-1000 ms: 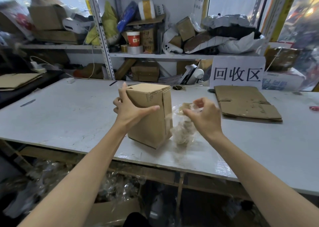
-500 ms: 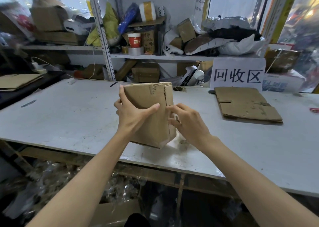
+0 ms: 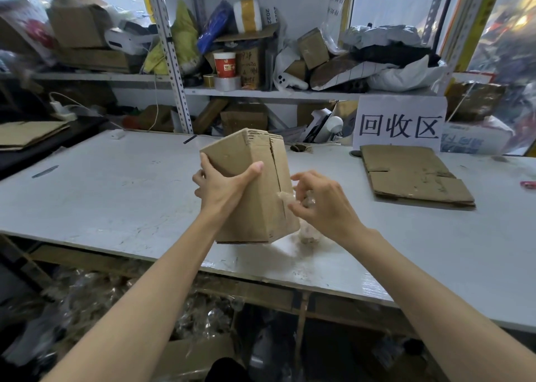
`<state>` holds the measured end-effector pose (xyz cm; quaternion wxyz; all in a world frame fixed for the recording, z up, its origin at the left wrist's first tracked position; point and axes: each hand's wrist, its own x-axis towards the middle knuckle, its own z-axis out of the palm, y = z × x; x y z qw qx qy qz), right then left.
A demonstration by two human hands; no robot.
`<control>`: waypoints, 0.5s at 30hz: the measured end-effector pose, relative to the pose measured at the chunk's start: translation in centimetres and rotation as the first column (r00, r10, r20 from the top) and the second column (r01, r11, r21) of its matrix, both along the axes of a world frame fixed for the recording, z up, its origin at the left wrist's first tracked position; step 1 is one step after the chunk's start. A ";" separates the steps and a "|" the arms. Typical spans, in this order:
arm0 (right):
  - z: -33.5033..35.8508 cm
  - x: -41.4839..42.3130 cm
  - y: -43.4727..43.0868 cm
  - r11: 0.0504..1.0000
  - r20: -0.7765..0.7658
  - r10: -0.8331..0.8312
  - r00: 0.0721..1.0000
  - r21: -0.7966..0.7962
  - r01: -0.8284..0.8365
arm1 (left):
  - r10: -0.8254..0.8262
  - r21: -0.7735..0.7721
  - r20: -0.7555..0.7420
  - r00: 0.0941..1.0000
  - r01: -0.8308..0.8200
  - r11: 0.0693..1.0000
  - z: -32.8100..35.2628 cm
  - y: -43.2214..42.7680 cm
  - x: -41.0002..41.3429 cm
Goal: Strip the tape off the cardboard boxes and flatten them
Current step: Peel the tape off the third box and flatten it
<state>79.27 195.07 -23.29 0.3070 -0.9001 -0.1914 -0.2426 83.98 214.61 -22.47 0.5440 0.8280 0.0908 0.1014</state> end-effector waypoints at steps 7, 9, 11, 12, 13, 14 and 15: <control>0.3 0.8 0.8 0.988 -0.009 -0.075 0.997 0.134 0.076 | -0.182 0.206 -0.059 0.982 0.190 0.960 -1.9 0.5 -1.6; 0.3 0.9 1.0 0.986 -0.039 -0.066 0.997 0.151 0.072 | -0.194 0.246 -0.026 0.981 0.194 0.950 -2.4 0.6 -2.1; 0.3 0.6 1.2 0.984 -0.070 -0.018 0.997 0.176 0.030 | -0.149 0.206 0.014 0.989 0.143 0.968 -2.5 0.7 -2.2; 0.2 0.4 1.1 0.984 -0.088 0.011 0.996 0.178 0.005 | -0.109 0.146 0.026 0.994 0.104 0.984 -2.3 0.9 -2.1; 0.1 0.1 1.0 0.988 -0.102 0.030 0.994 0.156 -0.014 | -0.064 0.073 0.026 0.998 0.062 0.995 -2.1 1.2 -1.9; 0.0 -0.2 0.7 0.993 -0.104 0.031 0.994 0.119 -0.018 | -0.026 0.008 0.019 0.999 0.026 1.000 -1.8 1.5 -1.6; -0.2 -0.5 0.2 0.997 -0.097 0.009 0.995 0.081 -0.001 | 0.000 -0.034 0.006 1.000 0.000 0.999 -1.6 1.7 -1.3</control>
